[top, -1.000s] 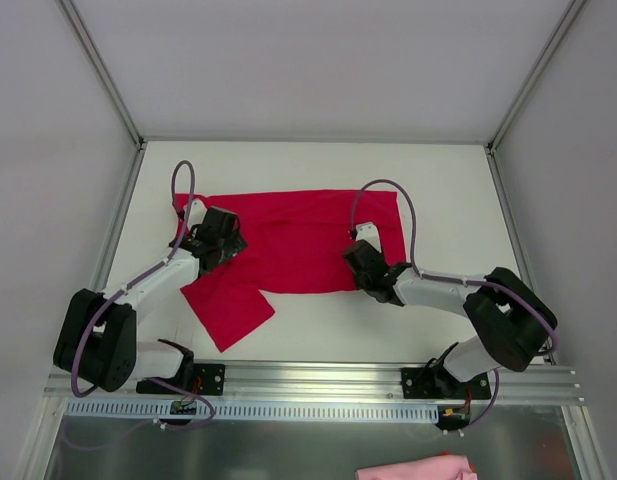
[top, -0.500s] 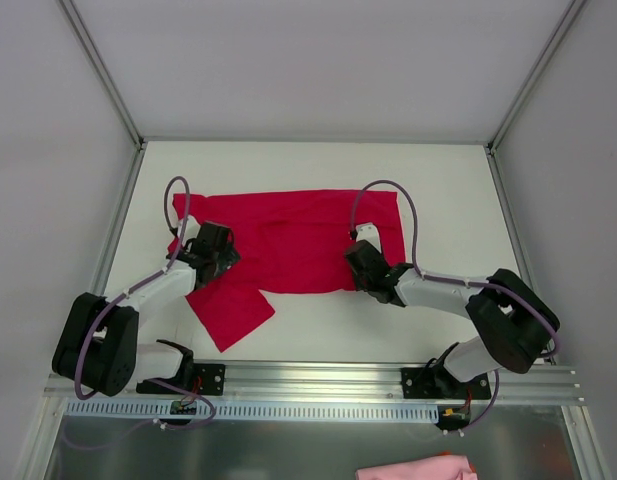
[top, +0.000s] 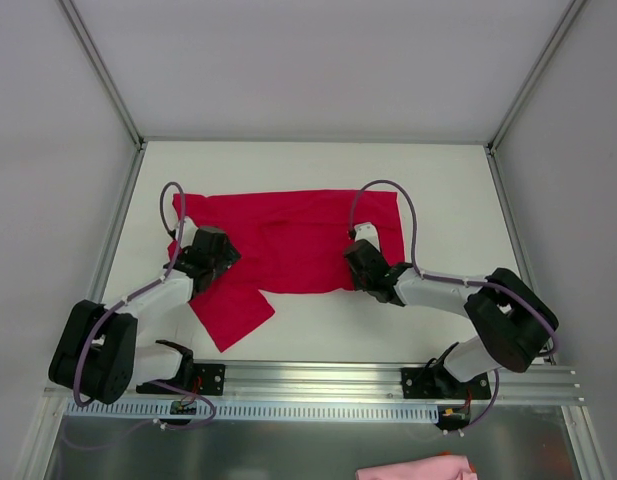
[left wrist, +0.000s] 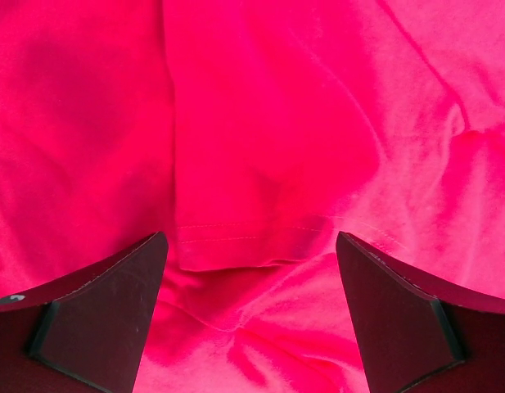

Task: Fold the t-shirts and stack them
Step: Fold the flattened tshirt in 1/3 of the way

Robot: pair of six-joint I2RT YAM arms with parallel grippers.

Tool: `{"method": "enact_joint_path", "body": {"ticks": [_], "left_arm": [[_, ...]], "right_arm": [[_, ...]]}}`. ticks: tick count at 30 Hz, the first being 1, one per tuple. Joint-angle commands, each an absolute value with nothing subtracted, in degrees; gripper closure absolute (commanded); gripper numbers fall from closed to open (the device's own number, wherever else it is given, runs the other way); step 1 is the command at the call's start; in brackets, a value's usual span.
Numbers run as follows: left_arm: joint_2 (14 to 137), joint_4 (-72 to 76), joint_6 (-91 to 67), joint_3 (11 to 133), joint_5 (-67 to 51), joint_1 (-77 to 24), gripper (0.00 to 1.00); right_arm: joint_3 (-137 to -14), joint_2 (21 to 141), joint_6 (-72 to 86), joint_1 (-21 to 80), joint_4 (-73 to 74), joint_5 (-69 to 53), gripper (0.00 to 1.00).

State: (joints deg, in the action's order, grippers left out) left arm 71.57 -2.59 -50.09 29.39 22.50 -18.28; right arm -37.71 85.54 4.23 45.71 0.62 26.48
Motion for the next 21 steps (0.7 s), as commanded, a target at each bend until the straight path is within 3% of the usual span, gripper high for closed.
{"method": "enact_joint_path", "body": {"ticks": [1, 17, 20, 21], "left_arm": [[69.3, 2.8, -49.7, 27.1, 21.6, -17.8, 0.14], [65.7, 10.5, -53.0, 19.6, 21.8, -17.8, 0.16], [65.0, 10.9, -53.4, 18.9, 21.8, -17.8, 0.26], [64.9, 10.8, -53.4, 19.0, 21.8, -17.8, 0.37]], "right_arm": [[-39.0, 87.4, 3.8, 45.6, 0.4, 24.5, 0.57], [-39.8, 89.2, 3.2, 45.7, 0.4, 23.2, 0.57], [-40.1, 89.8, 3.1, 45.6, 0.4, 22.9, 0.57], [-40.2, 90.0, 3.0, 45.7, 0.4, 22.9, 0.57]]}}
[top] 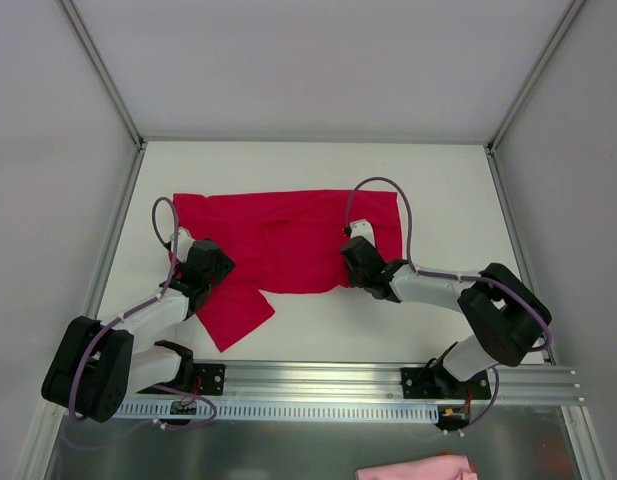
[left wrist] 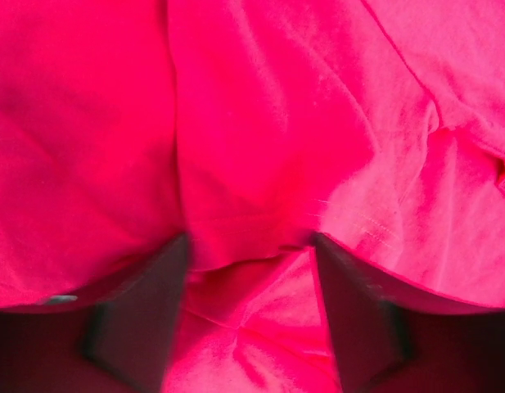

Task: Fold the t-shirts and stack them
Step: Fold the flattened tshirt in 1/3 of the way

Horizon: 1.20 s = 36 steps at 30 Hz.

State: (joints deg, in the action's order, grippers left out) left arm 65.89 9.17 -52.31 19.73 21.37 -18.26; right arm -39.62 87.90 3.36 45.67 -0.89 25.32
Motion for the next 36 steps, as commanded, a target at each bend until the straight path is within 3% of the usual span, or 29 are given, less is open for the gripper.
{"method": "enact_joint_path", "body": {"ticks": [1, 4, 9, 12, 14, 18, 23, 27, 36], "left_arm": [[64.9, 10.7, -53.4, 19.1, 21.8, -17.8, 0.43], [65.0, 10.5, -53.4, 19.2, 21.9, -17.7, 0.54], [65.0, 9.8, -53.5, 19.3, 22.3, -17.8, 0.59], [64.6, 9.3, -53.4, 19.7, 22.1, -17.8, 0.58], [64.2, 7.9, -53.7, 20.0, 22.2, -17.7, 0.52], [61.5, 5.5, -55.3, 19.5, 24.1, -17.8, 0.53], [58.5, 2.5, -56.3, 19.3, 26.0, -17.8, 0.76], [59.1, 2.2, -56.2, 19.4, 26.1, -17.7, 0.83], [62.6, 4.0, -55.8, 19.8, 25.3, -17.7, 0.77]], "right_arm": [[-40.3, 90.3, 3.1, 45.6, 0.4, 22.8, 0.57], [-40.3, 90.6, 3.1, 45.7, -1.0, 22.6, 0.57], [-40.8, 91.5, 2.9, 45.7, -1.2, 22.2, 0.56], [-41.0, 91.8, 2.7, 45.6, -1.3, 21.8, 0.56], [-41.3, 92.3, 2.6, 45.6, -1.2, 21.7, 0.56], [-41.6, 92.8, 2.5, 45.7, -1.2, 21.4, 0.56], [-41.7, 93.1, 2.5, 45.7, -1.1, 21.2, 0.56], [-41.7, 92.9, 2.5, 45.6, -1.1, 21.2, 0.56], [-41.7, 92.8, 2.5, 45.6, -0.8, 21.7, 0.56]]}}
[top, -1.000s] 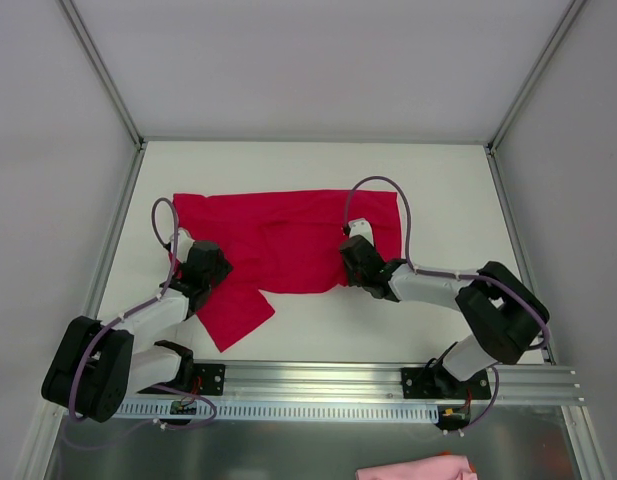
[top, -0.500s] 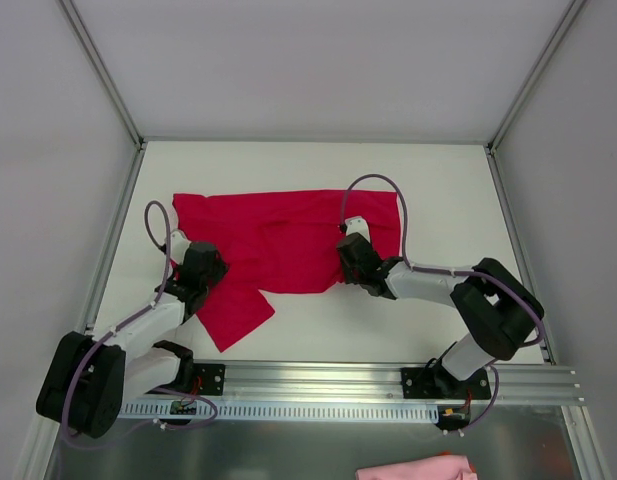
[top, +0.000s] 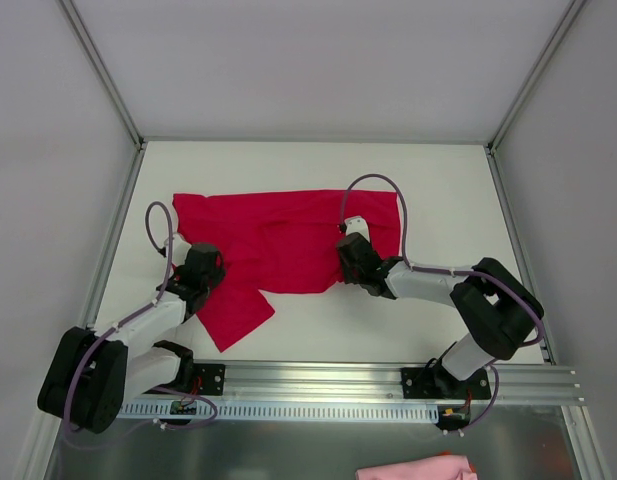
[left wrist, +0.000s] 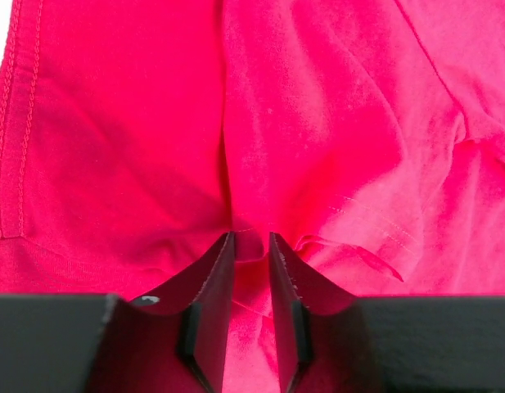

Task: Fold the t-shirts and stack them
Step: Fold the flattened tshirt in 1/3 of the way

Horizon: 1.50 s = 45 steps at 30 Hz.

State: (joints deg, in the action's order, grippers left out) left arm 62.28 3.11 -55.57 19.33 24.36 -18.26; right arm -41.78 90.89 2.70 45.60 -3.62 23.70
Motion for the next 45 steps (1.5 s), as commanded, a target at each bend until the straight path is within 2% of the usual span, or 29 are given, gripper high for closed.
{"method": "enact_joint_path", "body": {"ticks": [1, 4, 10, 12, 13, 15, 21, 28, 45], "left_arm": [[62.8, 4.0, -55.7, 19.8, 25.5, -17.8, 0.75], [63.1, 4.1, -55.5, 19.9, 25.4, -17.8, 0.71], [63.4, 4.5, -55.5, 19.7, 25.8, -17.7, 0.74], [63.7, 4.7, -55.5, 19.9, 25.6, -17.8, 0.79], [63.8, 4.8, -55.5, 20.0, 25.4, -17.8, 0.90], [64.5, 4.6, -55.4, 20.8, 25.3, -17.7, 1.00], [65.9, 1.8, -54.3, 26.8, 26.7, -17.8, 1.00], [70.0, -5.4, -50.7, 42.2, 30.1, -17.8, 1.00], [92.7, -11.2, -45.6, 63.9, 30.7, -13.7, 1.00]], "right_arm": [[-41.8, 92.8, 2.5, 45.6, -0.7, 21.7, 0.56], [-41.9, 92.9, 2.5, 45.7, -0.8, 21.7, 0.56], [-42.0, 93.2, 2.4, 45.6, -0.8, 21.8, 0.56], [-41.8, 93.2, 2.4, 45.7, -0.8, 21.9, 0.56], [-41.8, 93.0, 2.4, 45.7, -0.8, 21.9, 0.56], [-41.7, 92.8, 2.5, 45.7, -0.8, 22.1, 0.56], [-41.7, 92.7, 2.5, 45.6, -0.7, 22.0, 0.56], [-41.7, 92.5, 2.4, 45.6, -0.4, 22.7, 0.56], [-41.0, 91.1, 2.6, 45.7, -0.3, 22.7, 0.56]]}}
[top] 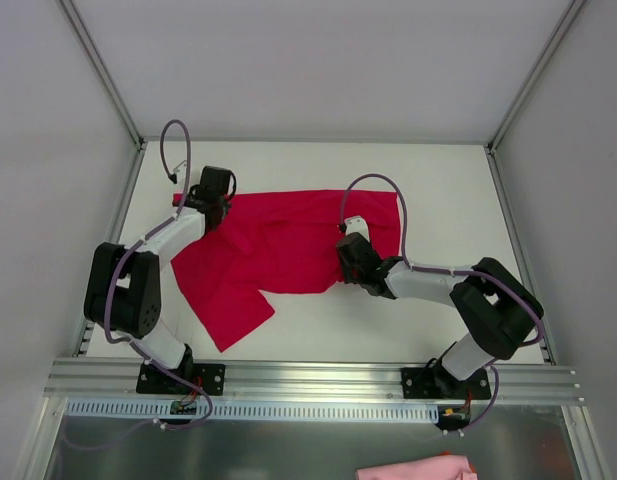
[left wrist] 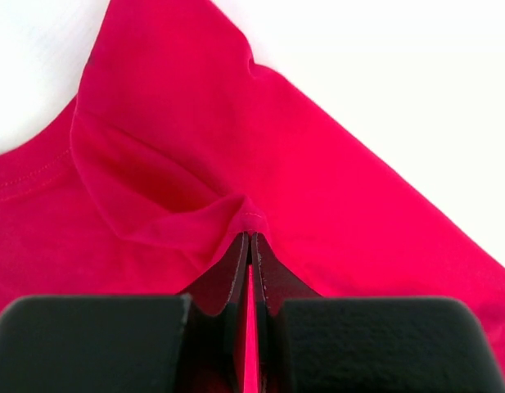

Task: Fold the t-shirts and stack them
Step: Fold the flattened tshirt in 1/3 of the way

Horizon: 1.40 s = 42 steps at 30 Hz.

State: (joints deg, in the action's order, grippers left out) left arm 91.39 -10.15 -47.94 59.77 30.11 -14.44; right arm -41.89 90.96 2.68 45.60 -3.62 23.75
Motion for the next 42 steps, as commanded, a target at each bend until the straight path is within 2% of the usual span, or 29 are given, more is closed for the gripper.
{"method": "enact_joint_path", "body": {"ticks": [1, 7, 9, 10, 12, 13, 15, 21, 28, 29, 32, 33, 35, 39, 42], "left_arm": [[94.1, -11.2, -45.3, 64.7, 30.6, -13.6, 1.00], [101.8, -12.8, -43.3, 72.7, 30.2, -13.1, 1.00], [105.0, -14.1, -43.0, 75.8, 29.3, -12.7, 0.93], [106.0, -14.4, -43.2, 76.7, 28.8, -12.7, 0.68], [108.1, -16.1, -43.6, 79.1, 28.8, -12.7, 0.33], [108.4, -16.3, -43.7, 79.5, 28.8, -12.7, 0.11], [106.8, -16.1, -43.9, 78.7, 27.9, -12.6, 0.02], [93.8, -12.1, -44.4, 67.2, 25.1, -13.7, 0.01], [80.5, -9.8, -45.5, 53.3, 24.6, -21.6, 0.03], [78.6, -8.9, -45.5, 50.5, 24.1, -22.3, 0.05], [76.9, -7.5, -47.0, 46.2, 22.7, -23.6, 0.23], [76.6, -6.4, -47.1, 44.8, 22.7, -23.8, 0.40], [77.4, -4.6, -47.2, 42.7, 22.8, -23.8, 0.52], [79.1, -3.4, -47.0, 42.5, 23.6, -24.0, 0.54], [81.2, -2.1, -46.9, 42.6, 23.5, -23.9, 0.49]], "right_arm": [[-41.0, 91.2, 2.6, 45.8, -0.3, 22.7, 0.56], [-41.5, 92.0, 2.5, 45.8, -0.3, 23.3, 0.56], [-41.7, 92.4, 2.4, 46.0, 1.3, 23.5, 0.56], [-41.7, 92.5, 2.4, 46.0, 1.4, 23.5, 0.56], [-41.9, 92.6, 2.3, 46.1, 1.7, 23.5, 0.56], [-41.9, 92.6, 2.3, 46.1, 1.7, 23.4, 0.56], [-42.1, 92.5, 2.3, 46.2, 1.7, 23.4, 0.56], [-42.6, 93.3, 2.0, 46.8, 1.4, 22.7, 0.56], [-43.6, 93.9, 2.0, 47.7, 1.8, 22.0, 0.56], [-43.6, 93.8, 2.1, 47.9, 1.8, 22.1, 0.56], [-43.5, 93.3, 2.2, 48.2, 1.9, 22.1, 0.56], [-43.6, 93.2, 2.3, 48.3, 1.9, 22.1, 0.56], [-43.5, 92.9, 2.3, 48.4, 1.9, 22.0, 0.56], [-43.7, 93.1, 2.1, 48.6, 2.1, 22.1, 0.56], [-43.6, 92.8, 2.0, 48.6, 2.5, 22.7, 0.56]]}}
